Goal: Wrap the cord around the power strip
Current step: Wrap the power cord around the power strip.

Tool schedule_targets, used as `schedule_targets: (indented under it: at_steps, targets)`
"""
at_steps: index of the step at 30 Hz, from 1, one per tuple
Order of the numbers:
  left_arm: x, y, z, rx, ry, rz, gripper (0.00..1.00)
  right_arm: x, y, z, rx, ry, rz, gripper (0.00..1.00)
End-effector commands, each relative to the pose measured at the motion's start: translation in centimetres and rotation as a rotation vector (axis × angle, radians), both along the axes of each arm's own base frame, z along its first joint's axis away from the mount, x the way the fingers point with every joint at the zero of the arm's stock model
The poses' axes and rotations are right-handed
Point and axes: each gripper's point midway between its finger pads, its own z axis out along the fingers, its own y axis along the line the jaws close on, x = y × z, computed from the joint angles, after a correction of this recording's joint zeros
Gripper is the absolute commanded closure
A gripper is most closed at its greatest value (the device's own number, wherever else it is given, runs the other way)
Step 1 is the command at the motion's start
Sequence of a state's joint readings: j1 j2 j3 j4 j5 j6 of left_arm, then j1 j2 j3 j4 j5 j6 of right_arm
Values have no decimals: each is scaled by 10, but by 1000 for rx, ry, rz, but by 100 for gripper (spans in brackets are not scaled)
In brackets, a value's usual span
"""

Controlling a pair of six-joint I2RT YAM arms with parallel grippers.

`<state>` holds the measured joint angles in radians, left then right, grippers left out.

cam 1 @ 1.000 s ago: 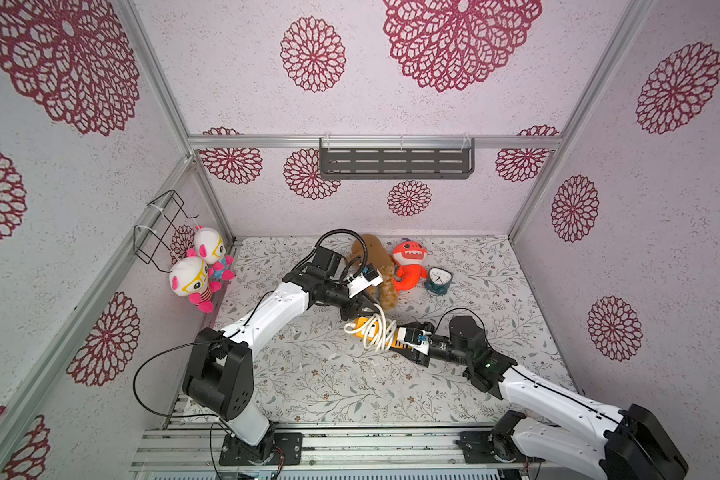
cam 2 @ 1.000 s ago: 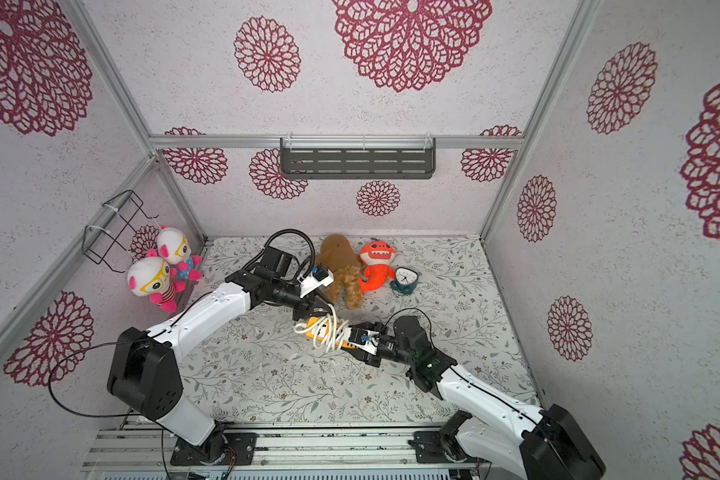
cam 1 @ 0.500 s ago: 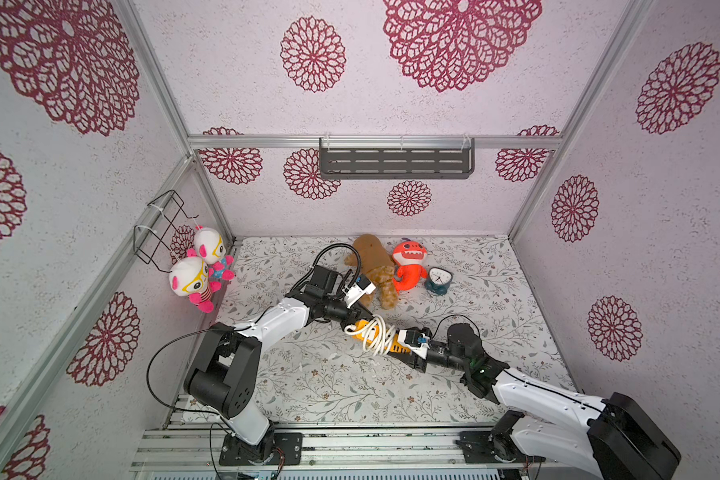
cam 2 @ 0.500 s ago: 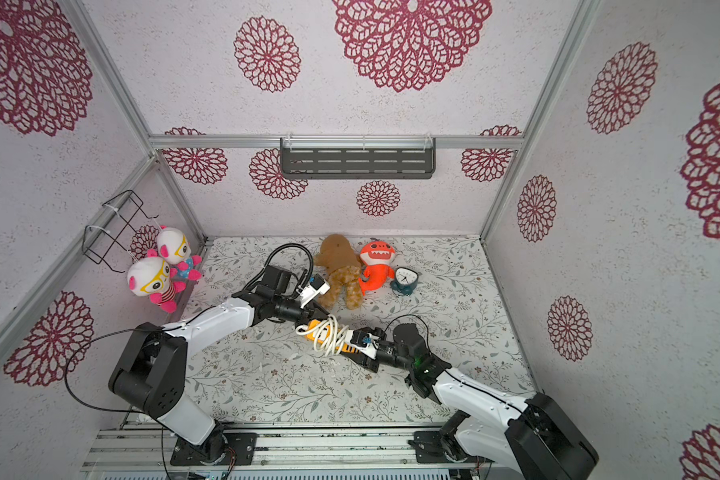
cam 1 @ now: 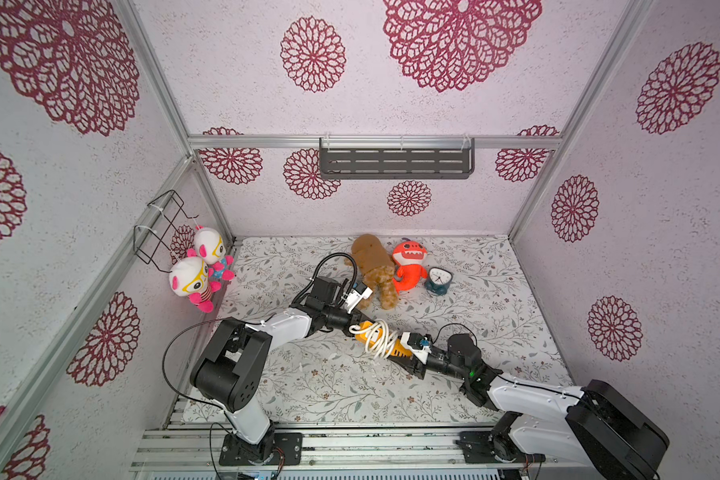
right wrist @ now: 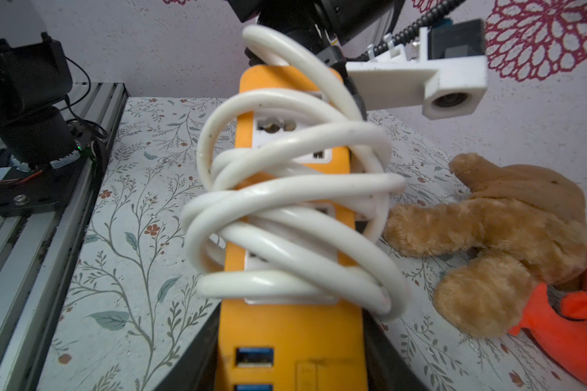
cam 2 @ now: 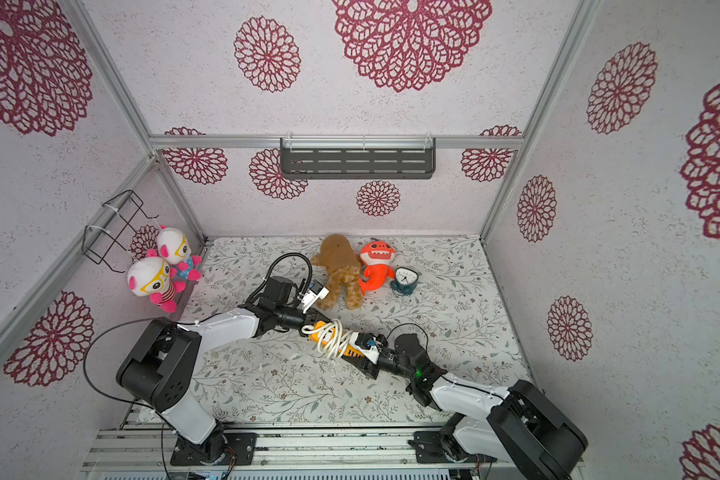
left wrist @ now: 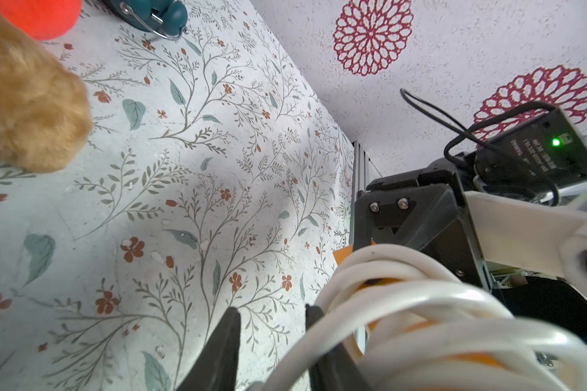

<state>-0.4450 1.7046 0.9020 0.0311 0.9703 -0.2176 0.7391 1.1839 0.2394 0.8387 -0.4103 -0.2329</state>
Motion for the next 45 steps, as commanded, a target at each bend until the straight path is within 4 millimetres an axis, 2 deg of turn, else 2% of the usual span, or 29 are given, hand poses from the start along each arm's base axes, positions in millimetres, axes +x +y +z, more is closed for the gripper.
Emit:
schedule_targets:
  at_steps: [1,7,10,14,21,25,29,34,45]
  targets:
    - [8,-2,-3,-17,36,38,64,13,0,59,189,-120,-67,100]
    - [16,-4,-2,-39,53,73,64,34,-15,57,225,-68,-223,100]
    - [18,-6,0,-55,56,85,64,40,-24,57,252,-48,-286,100]
    - [19,-9,0,-66,56,87,66,44,-25,51,256,3,-313,100]
    - [19,-16,-4,-64,16,92,71,37,-15,46,246,45,-248,100]
    - [20,-12,0,-78,-72,124,70,31,-9,47,220,52,-200,100]
    - [19,-10,1,-71,-115,133,74,30,-8,49,224,80,-193,100]
    - [12,-10,-5,-42,-103,120,82,38,-14,54,269,140,-245,100]
    - [-12,-14,-28,45,-48,101,94,39,-12,38,283,295,-254,100]
